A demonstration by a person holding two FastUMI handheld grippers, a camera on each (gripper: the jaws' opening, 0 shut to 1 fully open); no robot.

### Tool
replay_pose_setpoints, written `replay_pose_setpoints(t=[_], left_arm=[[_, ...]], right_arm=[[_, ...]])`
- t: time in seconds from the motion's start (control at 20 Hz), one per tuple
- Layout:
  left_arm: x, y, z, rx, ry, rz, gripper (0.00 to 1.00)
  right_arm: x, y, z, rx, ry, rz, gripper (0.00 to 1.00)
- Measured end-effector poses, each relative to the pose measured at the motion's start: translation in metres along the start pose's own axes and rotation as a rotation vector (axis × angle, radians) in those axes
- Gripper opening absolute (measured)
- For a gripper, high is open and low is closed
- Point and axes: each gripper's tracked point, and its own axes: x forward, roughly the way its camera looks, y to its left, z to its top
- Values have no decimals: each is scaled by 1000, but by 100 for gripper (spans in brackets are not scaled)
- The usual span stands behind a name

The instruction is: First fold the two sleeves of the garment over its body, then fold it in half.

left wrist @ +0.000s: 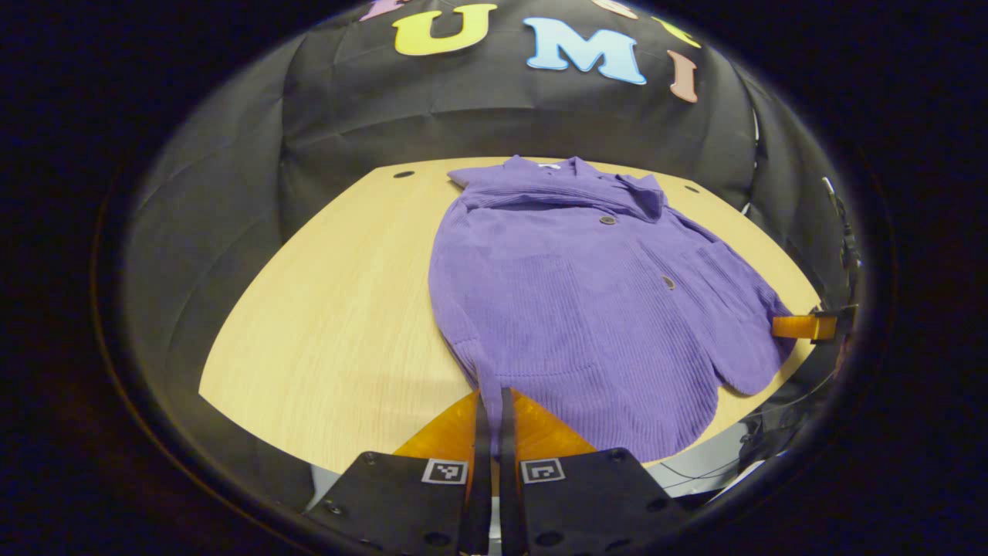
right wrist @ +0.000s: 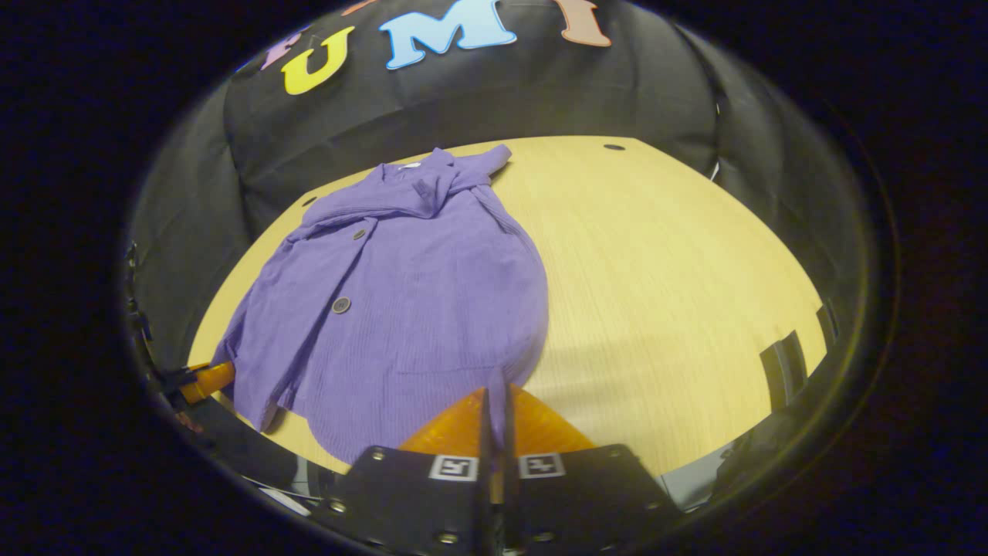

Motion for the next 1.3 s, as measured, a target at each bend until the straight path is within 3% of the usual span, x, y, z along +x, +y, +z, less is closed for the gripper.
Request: replay_pose_setpoints(t=[0.1, 0.35, 0.55, 0.95, 1.3], left_arm=[[-3, -1, -1, -55, 5, 20, 10], [-25, -8, 40, -164, -70, 15, 6], [-43, -27, 91, -157, -159, -18, 6], [-30, -43, 232, -126, -330, -140, 7], [24, -19, 361, -110, -434, -216, 6]], right_arm=[[-1, -4, 2, 67, 19, 37, 4], [-24, -7, 34, 80, -32, 92, 3], [-44, 7, 85, 23, -124, 132, 3], [-53, 44, 213, 39, -317, 166, 3], [-22, 64, 315, 58, -424, 112, 3]])
